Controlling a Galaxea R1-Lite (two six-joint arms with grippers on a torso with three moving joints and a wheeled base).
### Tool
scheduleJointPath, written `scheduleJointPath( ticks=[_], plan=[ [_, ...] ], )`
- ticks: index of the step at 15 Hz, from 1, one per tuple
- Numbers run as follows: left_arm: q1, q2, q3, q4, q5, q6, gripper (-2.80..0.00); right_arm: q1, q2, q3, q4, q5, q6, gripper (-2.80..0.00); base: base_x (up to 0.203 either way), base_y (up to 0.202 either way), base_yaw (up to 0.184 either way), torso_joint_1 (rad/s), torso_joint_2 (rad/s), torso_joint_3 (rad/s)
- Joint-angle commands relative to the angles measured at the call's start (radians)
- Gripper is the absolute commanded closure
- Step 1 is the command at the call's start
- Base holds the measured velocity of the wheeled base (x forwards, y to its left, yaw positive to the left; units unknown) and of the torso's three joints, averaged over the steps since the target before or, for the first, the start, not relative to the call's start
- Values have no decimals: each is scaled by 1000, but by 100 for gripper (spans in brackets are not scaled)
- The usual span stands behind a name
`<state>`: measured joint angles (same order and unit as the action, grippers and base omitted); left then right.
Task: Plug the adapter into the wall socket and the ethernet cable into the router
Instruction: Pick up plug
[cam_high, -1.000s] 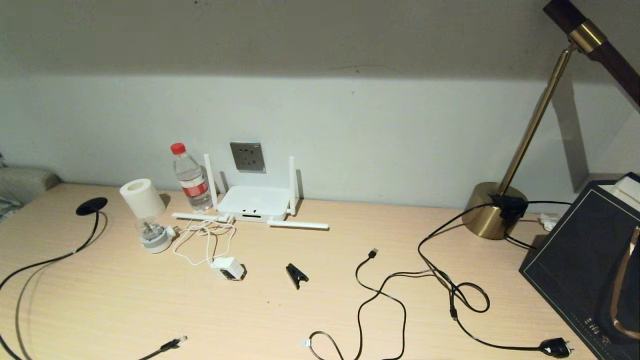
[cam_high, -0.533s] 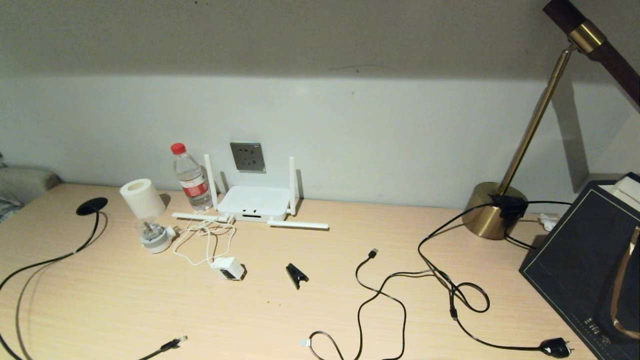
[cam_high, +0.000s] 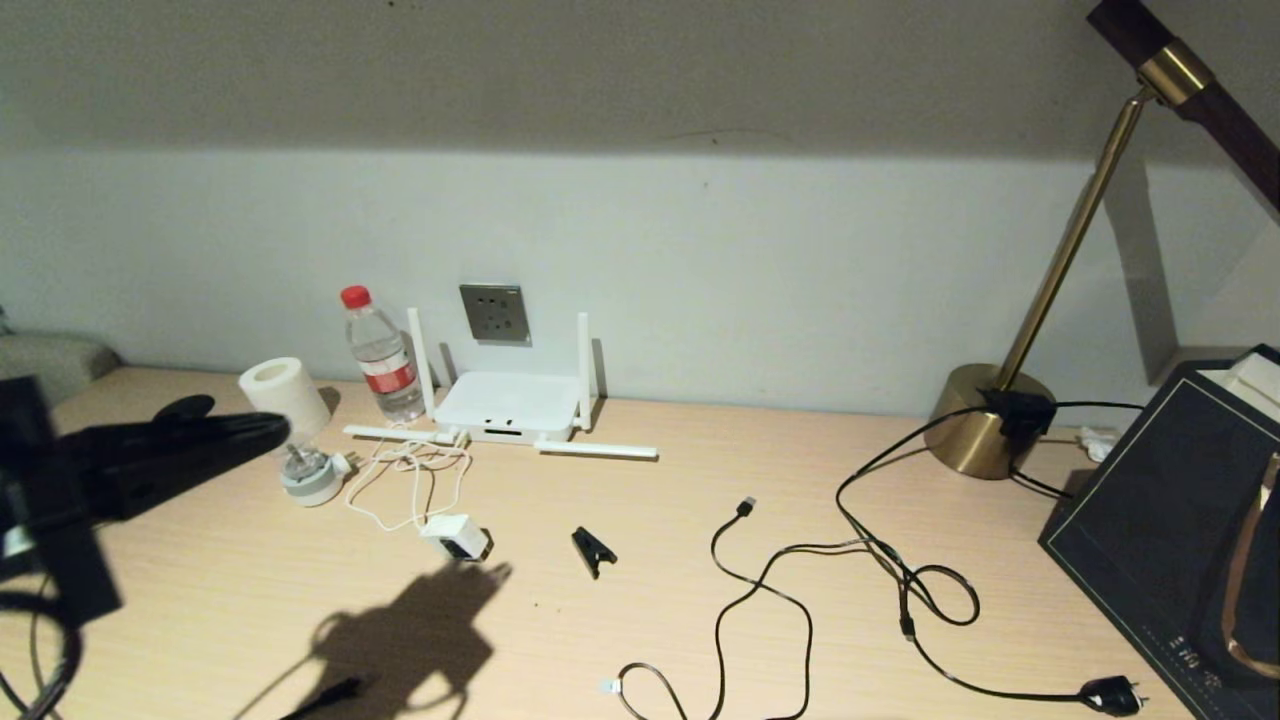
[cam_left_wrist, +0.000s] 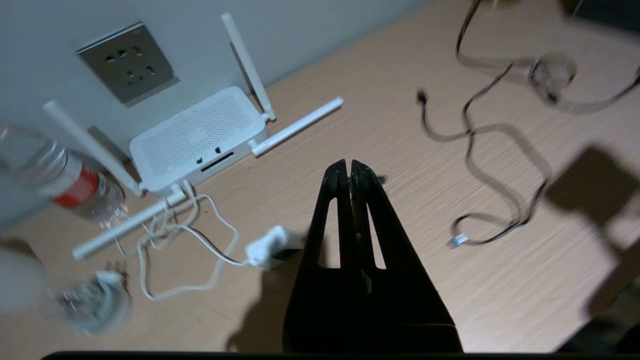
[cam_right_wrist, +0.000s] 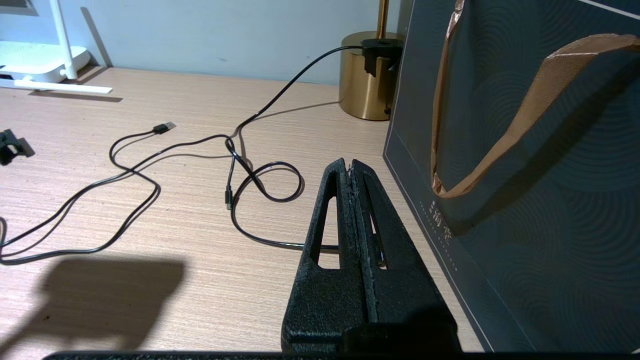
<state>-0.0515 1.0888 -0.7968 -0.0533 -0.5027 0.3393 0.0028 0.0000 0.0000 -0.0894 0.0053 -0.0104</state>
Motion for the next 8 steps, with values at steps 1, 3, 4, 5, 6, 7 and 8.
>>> scheduleJointPath(
  ticks=[1, 3, 4, 5, 6, 7, 8],
  plan=[
    [27, 340, -163, 89, -63, 377, 0, 0, 2, 35, -1, 1, 0, 0, 0, 0, 0, 0, 0, 0],
    [49, 401, -231, 289, -96, 637, 0, 0, 2, 35, -1, 1, 0, 0, 0, 0, 0, 0, 0, 0],
    [61, 454, -264, 343, -102, 727, 0, 0, 2, 35, -1, 1, 0, 0, 0, 0, 0, 0, 0, 0],
    [81, 520, -306, 379, -103, 858, 0, 0, 2, 35, -1, 1, 0, 0, 0, 0, 0, 0, 0, 0],
    [105, 578, -348, 400, -103, 986, 0, 0, 2, 35, -1, 1, 0, 0, 0, 0, 0, 0, 0, 0],
    [125, 645, -410, 438, -103, 1105, 0, 0, 2, 35, -1, 1, 0, 0, 0, 0, 0, 0, 0, 0],
    [135, 696, -491, 520, -103, 1213, 0, 0, 2, 35, -1, 1, 0, 0, 0, 0, 0, 0, 0, 0]
  ],
)
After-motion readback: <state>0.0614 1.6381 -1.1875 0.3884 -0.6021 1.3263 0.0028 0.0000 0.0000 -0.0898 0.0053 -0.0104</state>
